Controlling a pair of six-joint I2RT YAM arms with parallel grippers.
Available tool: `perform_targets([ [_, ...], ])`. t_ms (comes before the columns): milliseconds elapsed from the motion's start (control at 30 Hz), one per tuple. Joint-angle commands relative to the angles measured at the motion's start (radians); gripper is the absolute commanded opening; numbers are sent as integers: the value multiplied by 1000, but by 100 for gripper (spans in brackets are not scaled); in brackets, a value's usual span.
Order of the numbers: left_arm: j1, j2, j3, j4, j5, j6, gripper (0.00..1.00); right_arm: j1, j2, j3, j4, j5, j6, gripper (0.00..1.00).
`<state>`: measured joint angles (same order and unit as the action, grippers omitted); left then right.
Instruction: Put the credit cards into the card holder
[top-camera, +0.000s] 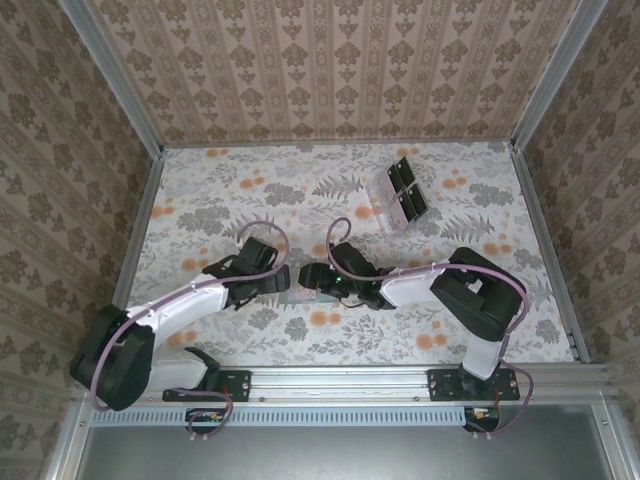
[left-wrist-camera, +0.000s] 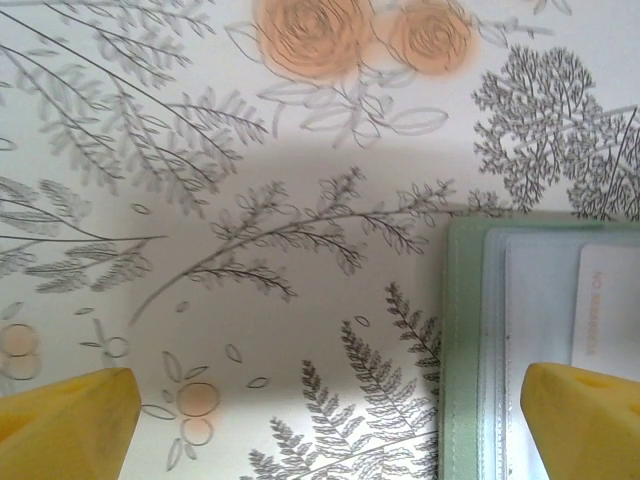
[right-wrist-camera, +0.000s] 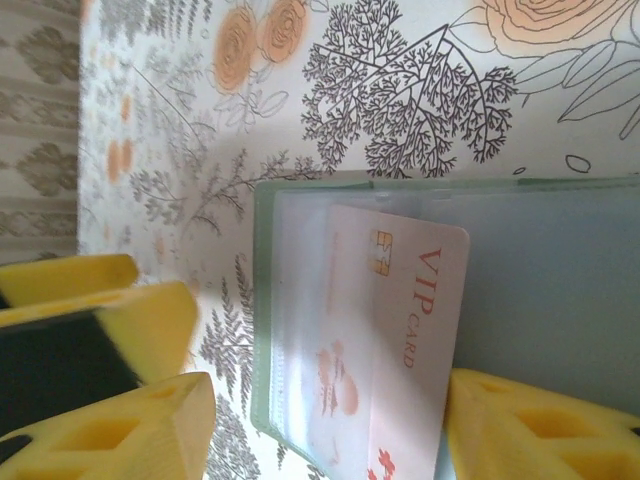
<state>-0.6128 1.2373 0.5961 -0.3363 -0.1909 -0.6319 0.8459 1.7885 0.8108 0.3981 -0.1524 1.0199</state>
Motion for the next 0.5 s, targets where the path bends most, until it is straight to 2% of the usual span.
perform_targets([
  [0,26,-33,2,-62,4,20,100,-6,-43,85,-301,-5,-132,64],
  [100,34,-31,-12,-65,6,18,100,-7,-46,146,-415,27,-193,62],
  [167,36,-19,-21,-60,5,10,100,-7,-35,191,-500,54,-231,57],
  [267,36,4,-35,-52,-2,-1,100,-7,-7,245,-584,88,-270,46],
  [467,39,50,-40,-46,-22,-12,100,-7,27,277,-632,130,-302,19],
])
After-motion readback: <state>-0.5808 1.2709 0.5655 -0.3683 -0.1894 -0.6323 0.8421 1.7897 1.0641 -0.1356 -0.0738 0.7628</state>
